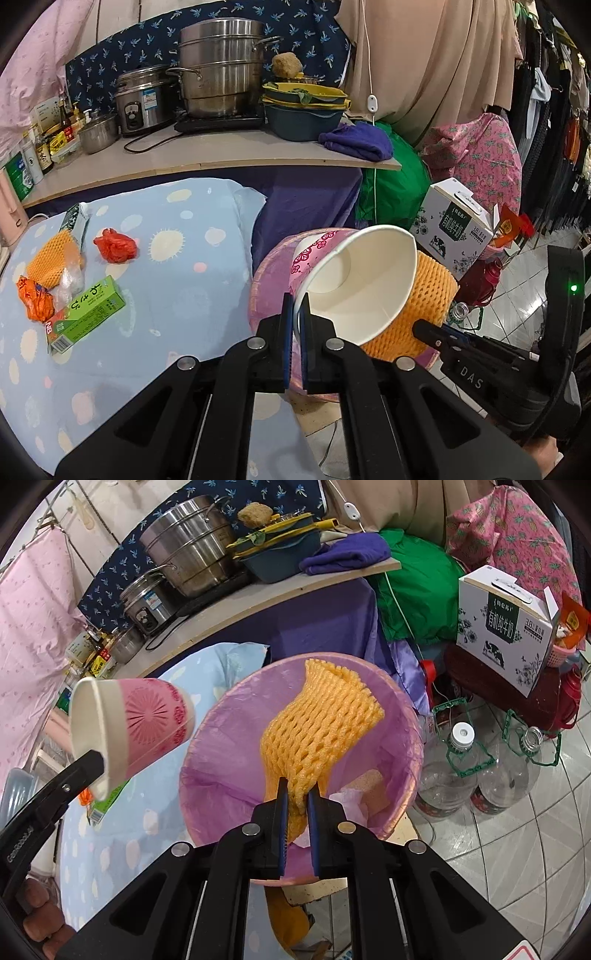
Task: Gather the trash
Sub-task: 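Carry the cup and foam net over the pink bin and open both tools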
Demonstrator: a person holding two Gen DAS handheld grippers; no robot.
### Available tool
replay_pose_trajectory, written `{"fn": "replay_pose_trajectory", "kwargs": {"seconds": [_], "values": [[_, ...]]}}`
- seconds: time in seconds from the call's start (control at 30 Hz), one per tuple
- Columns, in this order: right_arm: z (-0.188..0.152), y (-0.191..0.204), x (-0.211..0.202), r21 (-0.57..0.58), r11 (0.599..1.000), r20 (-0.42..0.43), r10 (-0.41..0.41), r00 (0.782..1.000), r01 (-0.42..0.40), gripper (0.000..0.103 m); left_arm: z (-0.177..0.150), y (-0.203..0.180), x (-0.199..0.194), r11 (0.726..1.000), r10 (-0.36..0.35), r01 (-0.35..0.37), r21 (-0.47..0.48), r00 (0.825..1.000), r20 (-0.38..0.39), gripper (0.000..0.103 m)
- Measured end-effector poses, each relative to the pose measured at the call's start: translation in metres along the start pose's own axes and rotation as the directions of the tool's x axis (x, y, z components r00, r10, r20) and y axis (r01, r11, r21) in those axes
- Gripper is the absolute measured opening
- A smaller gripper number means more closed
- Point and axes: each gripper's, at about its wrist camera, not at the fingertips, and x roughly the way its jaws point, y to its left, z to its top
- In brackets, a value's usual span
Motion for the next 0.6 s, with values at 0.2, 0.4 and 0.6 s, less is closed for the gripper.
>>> {"fn": "replay_pose_trajectory", "kwargs": {"seconds": [0.2, 0.4, 0.6], "values": [[0.0, -0.005, 0.01, 0.015, 1.0, -0.019, 0.011, 1.0, -0.011, 0.015, -0.002, -0.01, 0.019, 1.0, 0.005, -0.004, 0.023, 1.0, -0.026, 0.003], [0.001, -0.007, 0.008, 0.038, 0.999, 0.008, -0.005, 1.0, 0.004, 0.04, -0.004, -0.006, 0.03, 1.0, 0.018, -0.018, -0.002, 0.999, -0.044, 0.023], [0.006, -0.004, 0.006, 0.037, 0.999, 0.02, 0.003, 1.0, -0.003, 0.043, -0.003, 0.006, 0.026, 0.999, 0.036, -0.038, -0.034, 0.999, -0.035, 0.033]]}}
